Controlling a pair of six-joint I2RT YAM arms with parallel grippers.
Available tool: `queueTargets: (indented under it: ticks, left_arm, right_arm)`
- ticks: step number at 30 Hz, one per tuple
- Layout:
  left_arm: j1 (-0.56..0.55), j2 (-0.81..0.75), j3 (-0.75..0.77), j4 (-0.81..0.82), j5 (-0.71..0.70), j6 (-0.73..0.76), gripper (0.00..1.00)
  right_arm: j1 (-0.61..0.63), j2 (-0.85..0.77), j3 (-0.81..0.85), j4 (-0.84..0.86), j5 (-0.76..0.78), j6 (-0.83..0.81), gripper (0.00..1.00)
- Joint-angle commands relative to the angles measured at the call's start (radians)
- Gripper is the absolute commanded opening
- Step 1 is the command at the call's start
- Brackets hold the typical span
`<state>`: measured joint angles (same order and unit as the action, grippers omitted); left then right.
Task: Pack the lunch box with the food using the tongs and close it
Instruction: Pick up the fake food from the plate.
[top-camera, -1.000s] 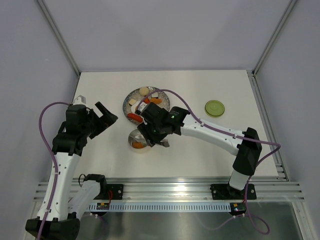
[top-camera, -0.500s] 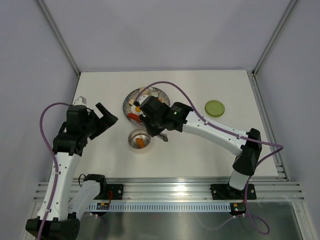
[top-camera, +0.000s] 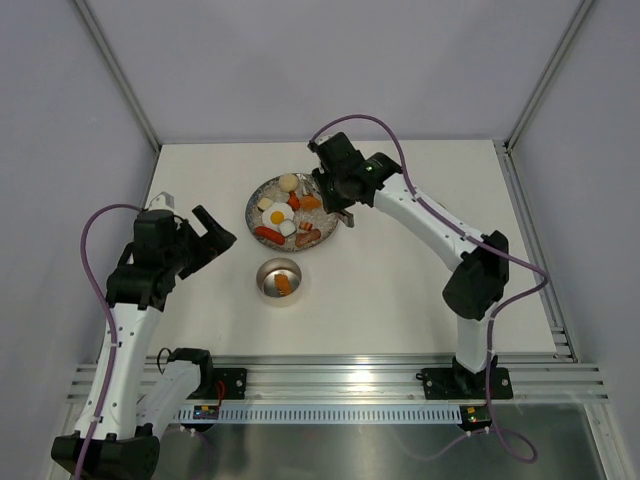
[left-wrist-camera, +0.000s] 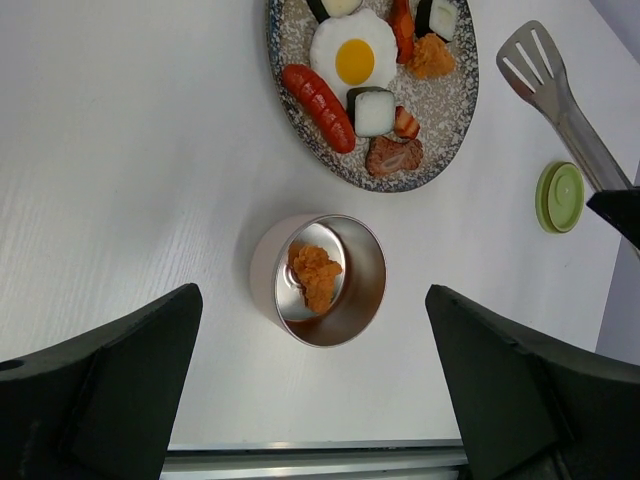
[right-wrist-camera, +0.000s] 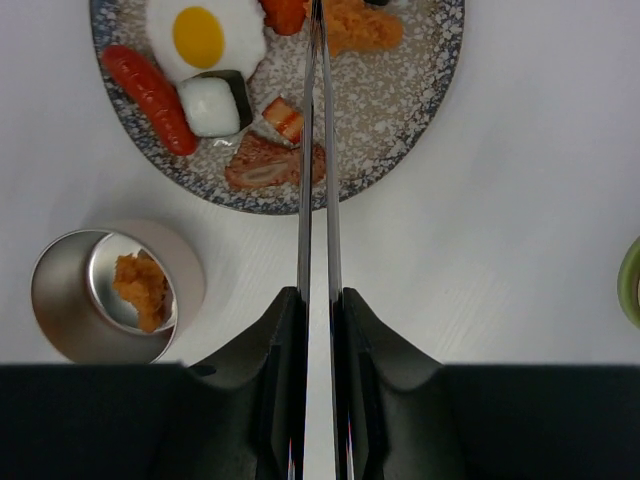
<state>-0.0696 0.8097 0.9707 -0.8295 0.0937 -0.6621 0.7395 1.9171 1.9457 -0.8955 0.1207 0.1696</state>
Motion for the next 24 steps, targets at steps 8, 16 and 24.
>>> queueTargets:
  ticks: [8,16,24]
  left_arm:
    - [0.004,0.009,-0.004,0.02,0.009,0.03,0.99]
    - [0.005,0.003,-0.01,0.015,0.015,0.025,0.99]
    - [0.005,-0.003,-0.021,0.015,0.015,0.024,0.99]
  right_arm:
    - [-0.1,0.197,0.183,-0.029,-0.066,-0.045,0.19]
    - [-0.106,0.327,0.298,-0.065,-0.052,-0.058,0.19]
    - [-0.104,0.281,0.185,-0.031,-0.084,-0.039,0.18]
